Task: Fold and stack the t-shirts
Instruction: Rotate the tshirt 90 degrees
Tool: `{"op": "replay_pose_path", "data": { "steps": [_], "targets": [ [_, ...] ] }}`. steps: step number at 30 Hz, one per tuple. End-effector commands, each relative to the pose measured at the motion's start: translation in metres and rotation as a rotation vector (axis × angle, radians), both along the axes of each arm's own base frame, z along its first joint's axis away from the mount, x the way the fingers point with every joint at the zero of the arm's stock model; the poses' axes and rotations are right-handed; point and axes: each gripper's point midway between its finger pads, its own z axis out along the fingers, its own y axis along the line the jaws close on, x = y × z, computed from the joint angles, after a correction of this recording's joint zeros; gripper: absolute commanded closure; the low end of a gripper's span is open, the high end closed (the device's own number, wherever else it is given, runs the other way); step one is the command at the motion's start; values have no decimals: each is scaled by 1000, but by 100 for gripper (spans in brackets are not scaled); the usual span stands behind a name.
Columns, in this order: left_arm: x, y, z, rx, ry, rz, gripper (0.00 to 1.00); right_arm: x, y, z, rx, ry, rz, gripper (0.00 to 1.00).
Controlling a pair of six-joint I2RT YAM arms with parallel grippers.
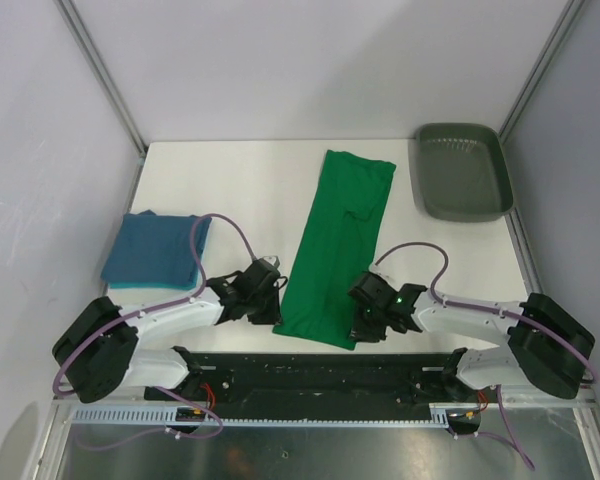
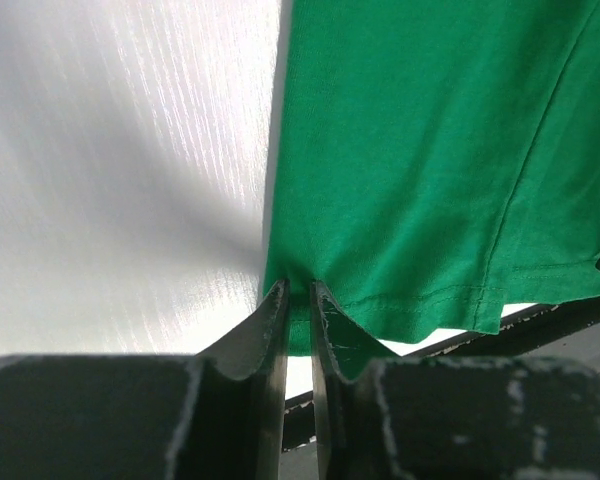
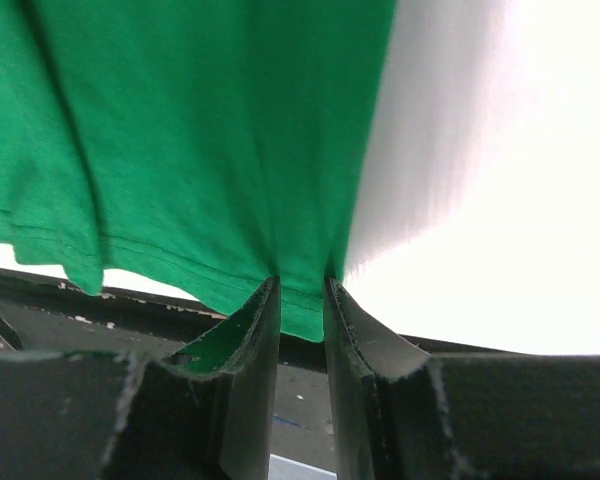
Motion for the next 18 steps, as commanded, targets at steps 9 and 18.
{"op": "replay_pose_path", "data": {
  "steps": [9, 18],
  "targets": [
    [2, -7, 12, -56, -16, -1, 82, -17, -1, 0, 89, 39, -50, 59],
    [0, -8, 16, -73, -19, -3, 82, -22, -4, -11, 151, 62, -147, 59]
  ]
}}
